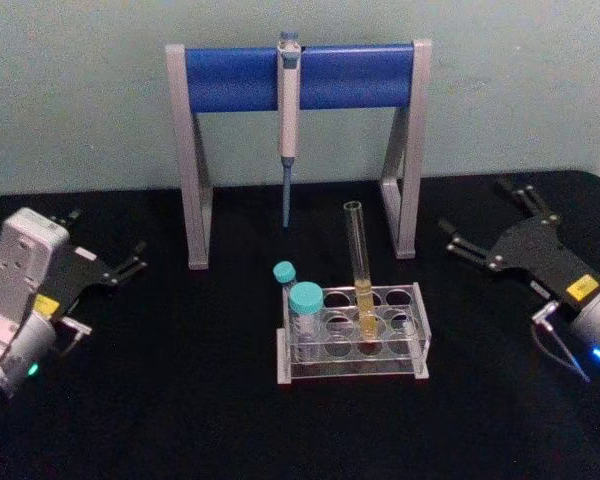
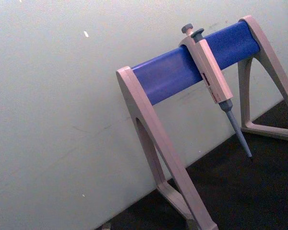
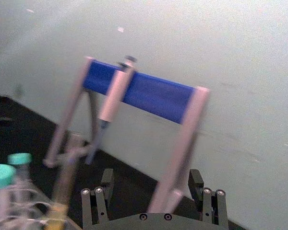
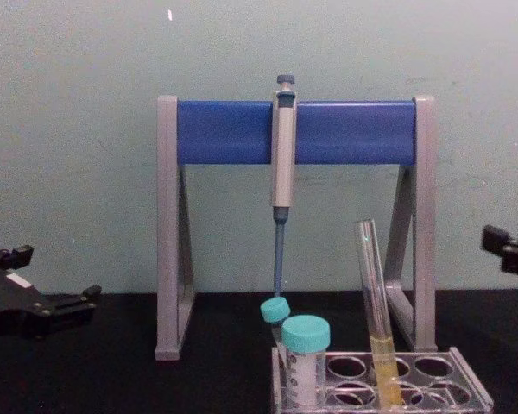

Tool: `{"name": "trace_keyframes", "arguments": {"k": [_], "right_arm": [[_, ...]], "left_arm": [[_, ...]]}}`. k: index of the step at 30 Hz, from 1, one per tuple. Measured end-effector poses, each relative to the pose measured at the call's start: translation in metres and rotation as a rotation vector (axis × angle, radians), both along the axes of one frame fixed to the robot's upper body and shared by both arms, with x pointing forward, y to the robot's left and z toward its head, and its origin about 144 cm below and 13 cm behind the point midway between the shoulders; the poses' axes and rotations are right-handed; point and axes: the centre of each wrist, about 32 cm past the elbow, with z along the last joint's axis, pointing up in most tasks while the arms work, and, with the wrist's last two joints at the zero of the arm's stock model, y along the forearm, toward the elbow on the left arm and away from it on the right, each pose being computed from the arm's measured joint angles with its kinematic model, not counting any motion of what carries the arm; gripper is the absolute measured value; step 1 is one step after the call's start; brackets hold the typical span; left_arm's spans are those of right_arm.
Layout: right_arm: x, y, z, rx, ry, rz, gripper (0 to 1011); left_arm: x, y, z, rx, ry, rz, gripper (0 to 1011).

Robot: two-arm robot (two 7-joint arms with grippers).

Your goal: Pick up the test tube from the test tube rack, shake it, then place it back into the test tube rack.

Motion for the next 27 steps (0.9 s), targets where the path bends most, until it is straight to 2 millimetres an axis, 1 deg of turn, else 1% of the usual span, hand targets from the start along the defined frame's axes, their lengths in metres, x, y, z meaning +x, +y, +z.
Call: {"name": "trace_keyframes", "arguments": {"k": [9,12,18,27], "right_arm": [[0.000,0.016,0.002,0.010,0.017,0.154,1000],[0.003,0.026,0.003,0.016,0.047,0.205,1000],[0.013,0.040,0.007,0.028,0.108,0.244,1000],[0.029,0.056,0.016,0.045,0.200,0.252,1000]], "left_arm": [[0.000,0.000,0.000,0.000,0.000,0.000,1001],[0.000,0.000,0.000,0.000,0.000,0.000,1001],[0.000,0.000,0.000,0.000,0.000,0.000,1001],[0.000,0.000,0.000,0.000,0.000,0.000,1001]]}}
